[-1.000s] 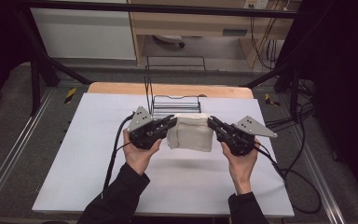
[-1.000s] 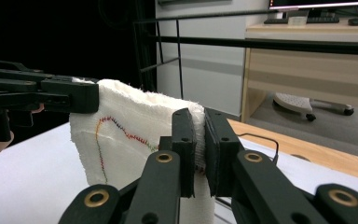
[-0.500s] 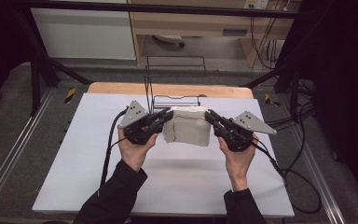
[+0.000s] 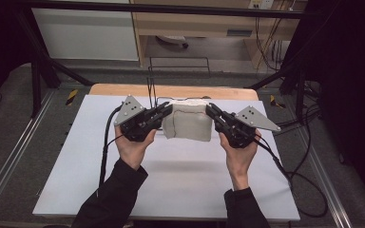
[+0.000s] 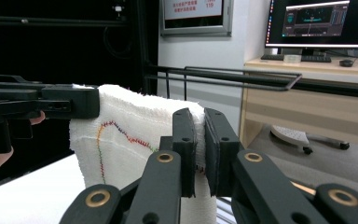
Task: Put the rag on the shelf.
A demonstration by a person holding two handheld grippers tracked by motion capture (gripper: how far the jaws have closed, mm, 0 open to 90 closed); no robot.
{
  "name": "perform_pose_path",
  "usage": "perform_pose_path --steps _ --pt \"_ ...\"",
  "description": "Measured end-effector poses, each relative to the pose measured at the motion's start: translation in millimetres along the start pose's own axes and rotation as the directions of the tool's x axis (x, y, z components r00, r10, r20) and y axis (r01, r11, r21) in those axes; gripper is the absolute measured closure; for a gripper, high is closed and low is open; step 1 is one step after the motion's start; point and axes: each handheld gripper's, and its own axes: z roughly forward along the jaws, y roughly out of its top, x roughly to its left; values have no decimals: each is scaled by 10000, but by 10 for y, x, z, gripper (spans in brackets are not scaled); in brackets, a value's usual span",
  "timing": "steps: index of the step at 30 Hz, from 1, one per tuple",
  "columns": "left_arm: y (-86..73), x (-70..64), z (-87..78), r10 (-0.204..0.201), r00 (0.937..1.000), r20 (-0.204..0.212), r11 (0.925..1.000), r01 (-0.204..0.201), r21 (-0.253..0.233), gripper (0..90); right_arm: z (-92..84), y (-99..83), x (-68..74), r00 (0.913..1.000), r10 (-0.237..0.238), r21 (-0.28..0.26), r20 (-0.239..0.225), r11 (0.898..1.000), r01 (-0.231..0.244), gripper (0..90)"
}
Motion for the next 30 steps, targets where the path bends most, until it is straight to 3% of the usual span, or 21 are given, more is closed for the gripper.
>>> perform_pose_path --steps 14,30 --pt "209 81 -48 238 9994 -241 9989 -247 -403 822 133 193 32 9997 -226 -421 13 9989 226 839" --pt "339 208 -22 131 9987 -503 9966 -171 -803 822 299 372 44 9993 -367 -676 105 9970 373 839"
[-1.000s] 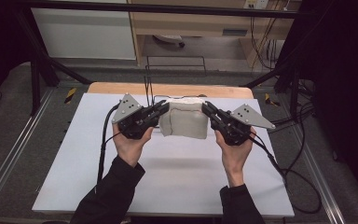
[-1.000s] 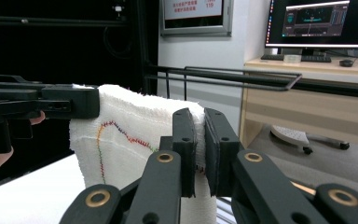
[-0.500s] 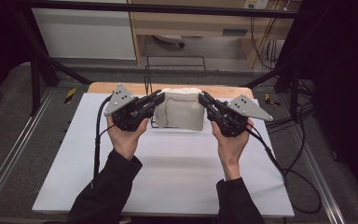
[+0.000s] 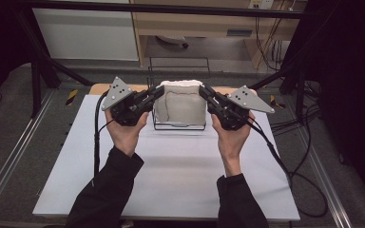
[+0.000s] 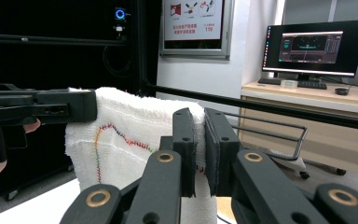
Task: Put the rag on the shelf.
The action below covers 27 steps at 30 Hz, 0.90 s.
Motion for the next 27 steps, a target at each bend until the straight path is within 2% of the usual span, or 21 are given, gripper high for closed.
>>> perform_pose_path --steps 8,19,21,27 --pt "120 48 59 -28 10000 10 10000 28 -89 822 70 105 -36 9999 -29 -117 96 9999 30 839" --pt "314 69 147 262 9997 -13 9993 -263 -261 822 134 298 -107 9995 -144 -361 291 9992 154 840" --pt "350 84 171 175 9998 3 9993 -175 -328 822 151 327 -119 9994 -131 -403 309 9991 144 840" --pt "438 121 215 271 9996 -89 9989 -274 -371 822 215 427 -150 9989 -211 -458 416 9987 230 840"
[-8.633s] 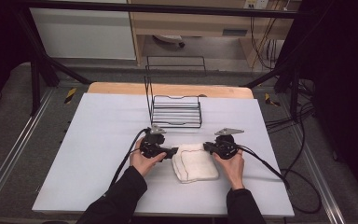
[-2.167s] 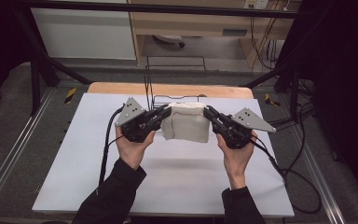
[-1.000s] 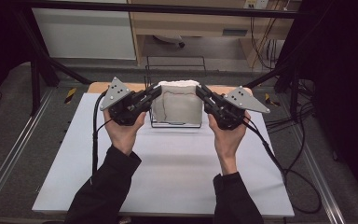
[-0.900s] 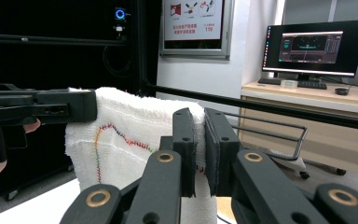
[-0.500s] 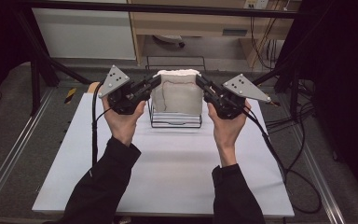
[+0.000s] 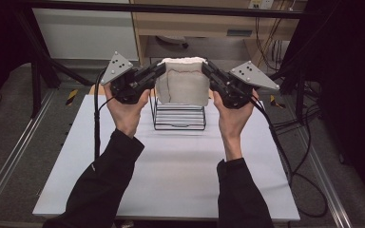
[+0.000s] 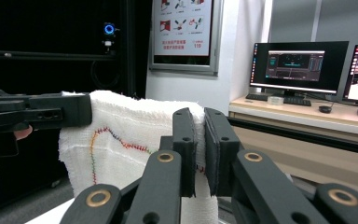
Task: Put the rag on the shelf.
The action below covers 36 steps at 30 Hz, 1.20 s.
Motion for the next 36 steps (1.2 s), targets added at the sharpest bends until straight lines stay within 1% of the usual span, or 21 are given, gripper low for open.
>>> perform_pose_path --steps 3,9,12,14,18,20,25,26,29,31,35,36 --pt "36 27 17 -37 10000 10 10000 37 -30 822 34 36 -10 10000 35 -24 29 10000 -35 840" --pt "129 89 59 0 9999 -150 10000 -1 -69 822 125 97 -25 10000 -8 -80 80 10000 9 840" --pt "176 116 71 62 9998 -186 9999 -64 -94 822 171 138 -31 10000 -5 -126 58 9999 6 840" --pt "203 129 78 35 9998 -184 9999 -37 -141 822 192 159 -36 10000 -40 -152 58 9999 40 840" --pt "240 150 103 13 9997 -225 9997 -18 -228 822 240 211 -51 9999 -45 -179 100 9998 47 840" --pt "259 168 109 113 9996 -243 9998 -118 -175 822 262 239 -58 9999 -133 -180 102 9997 134 840" --pt "303 198 131 50 9996 -289 9995 -59 -310 822 310 291 -68 9998 -169 -210 96 9996 171 840" --pt "314 211 136 106 9995 -313 9996 -114 -260 822 321 300 -70 9998 -160 -214 100 9996 162 840" --pt "342 249 161 88 9994 -332 9997 -95 -223 822 361 331 -83 9998 -192 -224 101 9996 194 840" --pt "358 274 181 -31 9995 -319 9997 22 -261 822 393 350 -95 9998 -184 -233 118 9996 187 840" --pt "392 326 220 84 9990 -435 9994 -99 -330 822 448 373 -111 9998 -169 -273 118 9995 172 840" --pt "397 332 226 24 9991 -415 9997 -34 -236 822 462 375 -117 9998 -184 -261 121 9995 187 840"
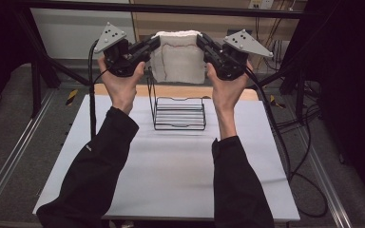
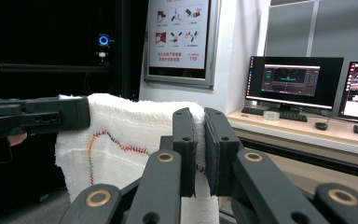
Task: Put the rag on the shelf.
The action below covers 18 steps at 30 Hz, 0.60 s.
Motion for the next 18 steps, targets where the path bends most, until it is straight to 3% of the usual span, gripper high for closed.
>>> perform_pose_path --steps 18 --pt "21 137 230 172 9995 -279 9996 -166 213 822 233 -16 -154 9998 136 155 111 9998 -138 840"
